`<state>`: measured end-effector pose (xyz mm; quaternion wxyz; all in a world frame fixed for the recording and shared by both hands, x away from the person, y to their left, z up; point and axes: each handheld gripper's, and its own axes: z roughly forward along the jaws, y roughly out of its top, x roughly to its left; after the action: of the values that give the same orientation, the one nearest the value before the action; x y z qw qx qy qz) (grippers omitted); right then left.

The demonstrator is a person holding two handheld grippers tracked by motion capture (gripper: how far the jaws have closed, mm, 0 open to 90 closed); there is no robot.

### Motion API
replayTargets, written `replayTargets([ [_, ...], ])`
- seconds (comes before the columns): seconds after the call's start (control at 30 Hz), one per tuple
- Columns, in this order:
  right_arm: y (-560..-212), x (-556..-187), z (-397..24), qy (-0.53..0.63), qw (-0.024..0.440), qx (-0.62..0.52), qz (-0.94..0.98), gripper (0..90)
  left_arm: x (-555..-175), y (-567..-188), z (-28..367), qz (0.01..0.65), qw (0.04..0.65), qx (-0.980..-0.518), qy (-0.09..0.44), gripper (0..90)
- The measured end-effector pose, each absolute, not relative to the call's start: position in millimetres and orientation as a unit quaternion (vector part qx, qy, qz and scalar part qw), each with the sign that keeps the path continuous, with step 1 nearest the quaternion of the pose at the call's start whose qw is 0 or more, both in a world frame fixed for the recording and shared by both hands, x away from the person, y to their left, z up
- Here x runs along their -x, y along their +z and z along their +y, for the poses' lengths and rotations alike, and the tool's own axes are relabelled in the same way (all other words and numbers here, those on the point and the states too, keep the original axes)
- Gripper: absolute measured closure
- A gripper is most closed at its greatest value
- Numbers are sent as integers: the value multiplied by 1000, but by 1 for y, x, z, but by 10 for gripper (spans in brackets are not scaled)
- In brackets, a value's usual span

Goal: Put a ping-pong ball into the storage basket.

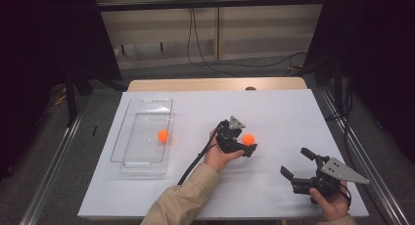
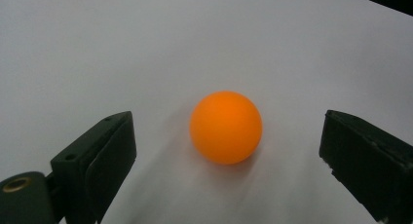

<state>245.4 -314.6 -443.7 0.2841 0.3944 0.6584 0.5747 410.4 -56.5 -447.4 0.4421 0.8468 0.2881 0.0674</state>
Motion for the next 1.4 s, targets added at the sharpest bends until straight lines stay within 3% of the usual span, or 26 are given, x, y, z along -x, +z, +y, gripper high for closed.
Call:
replayTargets([
  [0.83, -444, -245, -315, 575, 283, -395, 658, 18, -413, -453, -69, 277, 430, -856, 73, 92],
  [1.4, -444, -246, -315, 576, 282, -395, 658, 19, -418, -456, -74, 281, 424, -857, 77, 295],
])
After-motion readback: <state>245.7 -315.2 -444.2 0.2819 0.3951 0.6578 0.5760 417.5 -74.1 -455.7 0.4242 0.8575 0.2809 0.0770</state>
